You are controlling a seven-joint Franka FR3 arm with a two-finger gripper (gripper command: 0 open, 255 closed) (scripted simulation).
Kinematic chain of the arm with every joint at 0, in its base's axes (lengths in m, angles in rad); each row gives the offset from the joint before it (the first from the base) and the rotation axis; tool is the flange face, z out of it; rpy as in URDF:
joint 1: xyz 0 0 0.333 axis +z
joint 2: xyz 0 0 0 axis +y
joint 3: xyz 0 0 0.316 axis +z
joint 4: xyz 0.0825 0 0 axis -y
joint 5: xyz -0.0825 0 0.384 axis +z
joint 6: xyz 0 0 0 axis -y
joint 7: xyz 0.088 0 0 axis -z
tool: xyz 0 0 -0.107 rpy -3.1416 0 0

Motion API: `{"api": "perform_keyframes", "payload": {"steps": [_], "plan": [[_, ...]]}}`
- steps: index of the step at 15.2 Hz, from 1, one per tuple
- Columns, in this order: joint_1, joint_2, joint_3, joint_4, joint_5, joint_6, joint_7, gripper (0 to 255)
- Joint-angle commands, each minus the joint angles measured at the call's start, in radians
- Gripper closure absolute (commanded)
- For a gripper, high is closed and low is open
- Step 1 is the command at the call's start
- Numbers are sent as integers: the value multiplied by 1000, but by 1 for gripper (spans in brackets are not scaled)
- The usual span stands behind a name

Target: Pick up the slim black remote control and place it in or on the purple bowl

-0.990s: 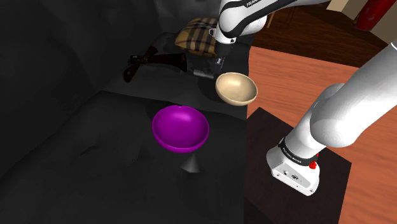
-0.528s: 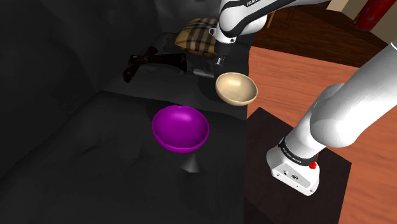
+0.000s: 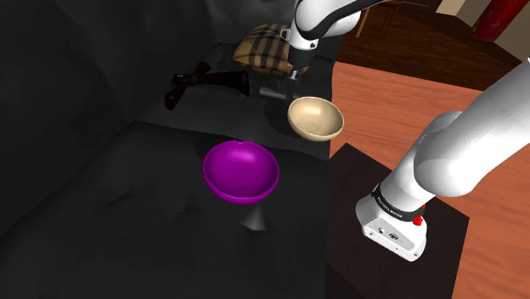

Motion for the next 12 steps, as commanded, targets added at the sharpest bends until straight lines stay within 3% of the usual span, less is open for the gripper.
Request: {"api": "perform_keyframes", "payload": {"steps": [1, 12], "plan": [[1, -15, 3, 16, -3, -31, 6, 255], [-1, -71, 8, 114, -13, -184, 21, 255]]}}
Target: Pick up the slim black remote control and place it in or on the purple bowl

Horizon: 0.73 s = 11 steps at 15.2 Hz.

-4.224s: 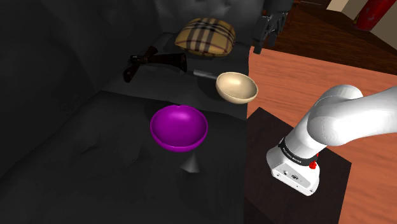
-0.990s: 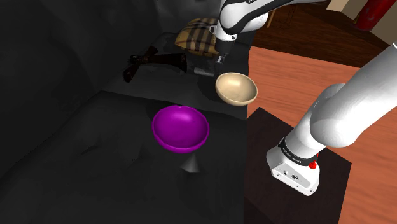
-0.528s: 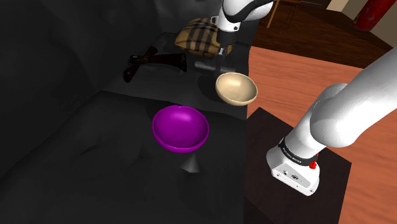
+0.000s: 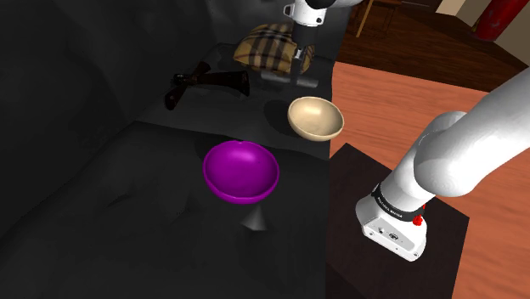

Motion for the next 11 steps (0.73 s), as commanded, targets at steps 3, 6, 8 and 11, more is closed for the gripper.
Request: {"api": "perform_keyframes", "payload": {"steps": [3, 6, 8, 11], "plan": [[0, -15, 2, 41, -2, -55, 5, 255], [1, -23, 4, 73, -3, -96, 8, 255], [1, -27, 5, 96, -4, -123, 10, 255], [1, -32, 6, 132, -4, -163, 13, 255]]}}
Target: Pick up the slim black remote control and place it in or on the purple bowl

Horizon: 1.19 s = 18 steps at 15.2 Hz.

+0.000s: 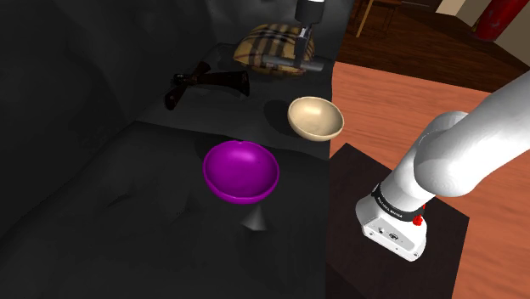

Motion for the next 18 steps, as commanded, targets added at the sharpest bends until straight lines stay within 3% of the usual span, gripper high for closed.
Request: {"api": "perform_keyframes", "payload": {"steps": [1, 10, 18], "plan": [[8, -19, 15, -5, 3, -13, 23, 255], [93, -143, 164, -132, 59, 2, 233, 255], [176, -182, 308, -169, 133, 19, 422, 255]]}}
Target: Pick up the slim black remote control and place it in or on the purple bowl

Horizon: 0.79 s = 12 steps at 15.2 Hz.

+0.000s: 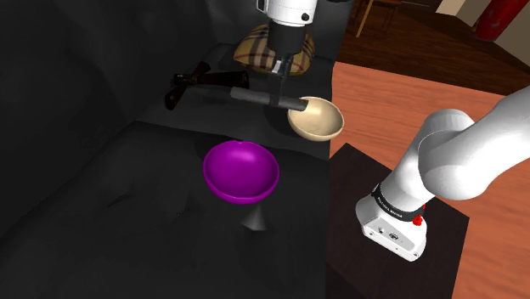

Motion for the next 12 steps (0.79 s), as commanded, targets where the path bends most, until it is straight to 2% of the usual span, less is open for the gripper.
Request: {"api": "perform_keyframes", "payload": {"steps": [1, 12], "plan": [[20, -5, 35, 2, 18, -1, 48, 255], [116, 73, 239, 77, 87, 40, 315, 255]]}}
